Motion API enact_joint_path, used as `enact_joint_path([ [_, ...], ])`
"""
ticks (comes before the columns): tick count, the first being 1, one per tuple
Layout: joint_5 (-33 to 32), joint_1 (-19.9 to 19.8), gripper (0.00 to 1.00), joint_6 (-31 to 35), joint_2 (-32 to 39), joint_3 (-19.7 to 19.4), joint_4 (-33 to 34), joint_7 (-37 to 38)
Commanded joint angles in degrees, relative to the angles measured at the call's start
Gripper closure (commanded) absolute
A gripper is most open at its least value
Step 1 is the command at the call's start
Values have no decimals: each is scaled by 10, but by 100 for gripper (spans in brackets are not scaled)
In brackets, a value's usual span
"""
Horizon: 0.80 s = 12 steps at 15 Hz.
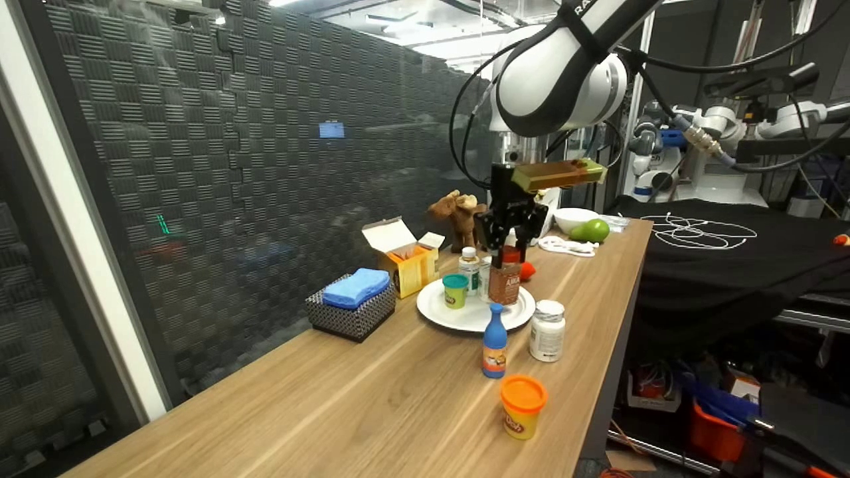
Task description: Pick up all the objects surrounding the white plate and arrange them on the plate
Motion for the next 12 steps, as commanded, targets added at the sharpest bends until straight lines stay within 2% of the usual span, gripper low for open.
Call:
enact_joint_path([
  [1,30,-5,76,-1,18,-4,22,-36],
  [8,52,-12,76,-6,30,-6,22,-59],
  [9,49,-11,57,-7,27,-6,20,-59],
  [10,44,-9,26,-9,19,-7,16,-57],
  [11,38,-6,25,-10,9,-8,10,-51],
  [12,29,-2,19,-9,-5,-11,-2,-42],
])
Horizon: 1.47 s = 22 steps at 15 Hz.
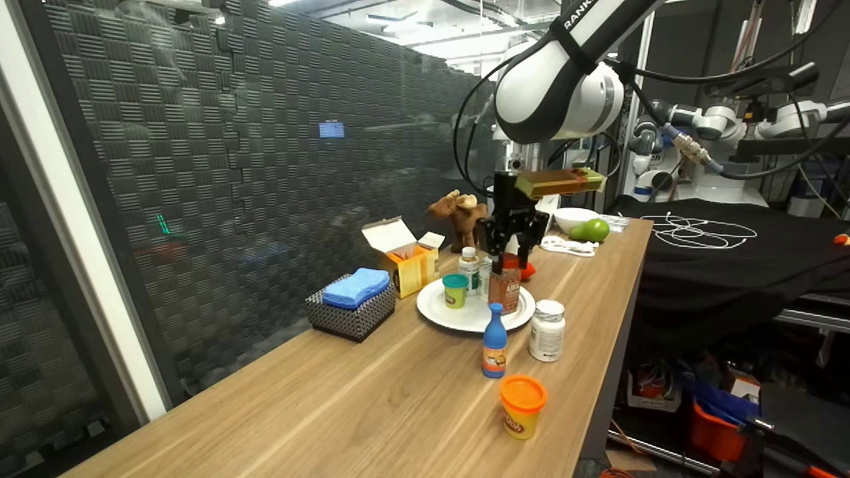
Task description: Pick up all the objects surrounding the white plate and arrange them on the plate
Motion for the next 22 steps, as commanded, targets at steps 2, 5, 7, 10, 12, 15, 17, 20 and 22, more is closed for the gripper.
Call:
enact_joint_path([
  [2,-14,14,5,-5,-53,-9,-32,14],
  [5,-27,25,0,11,-117,-7,-88,43],
  [7,-19,29,0,12,-160,1,-127,57],
  [10,-15,35,0,9,-201,11,-174,76],
  [12,-8,34,0,12,-207,16,-193,86],
  [15,-4,29,0,11,-185,15,-199,98],
  [17,-5,27,0,16,-167,12,-197,99],
  [20,-2,28,0,17,-142,11,-185,95],
  [22,-1,30,0,15,-128,12,-179,96],
])
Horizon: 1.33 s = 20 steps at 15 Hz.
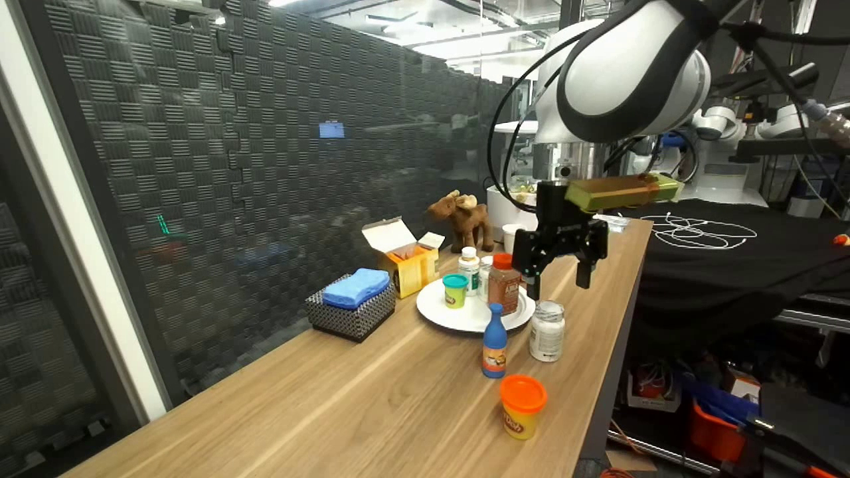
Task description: Pick up all the objects surrounding the white plate and arrange them on the plate
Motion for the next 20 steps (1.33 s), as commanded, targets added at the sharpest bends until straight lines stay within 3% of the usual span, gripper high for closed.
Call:
enact_joint_path([
  [1,11,4,0,3,24,1,16,4],
  [7,10,15,0,5,40,8,21,6],
  [8,7,17,18,4,39,9,21,9],
  [15,-32,29,73,7,17,7,3,63],
  [17,-36,31,80,5,4,9,0,72],
  [20,-54,37,80,-5,-13,13,5,85],
])
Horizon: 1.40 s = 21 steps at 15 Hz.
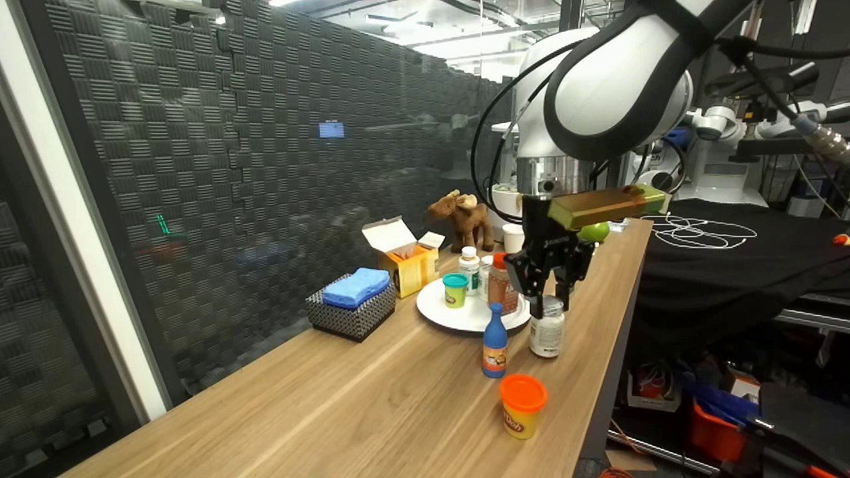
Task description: Pick up all the objects surrounding the white plate and arrange them on the plate
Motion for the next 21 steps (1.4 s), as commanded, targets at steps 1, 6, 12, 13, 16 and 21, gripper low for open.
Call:
enact_joint_path([
  [1,-34,10,80,-13,-37,6,4,31],
  [6,-41,6,80,-25,-26,14,58,10],
  [12,-28,3,80,-14,44,8,143,-48],
  [13,-23,2,80,-14,58,7,156,-61],
  [16,-23,0,80,-20,95,3,189,-83],
  [21,-20,-5,80,-23,148,-9,225,-104],
])
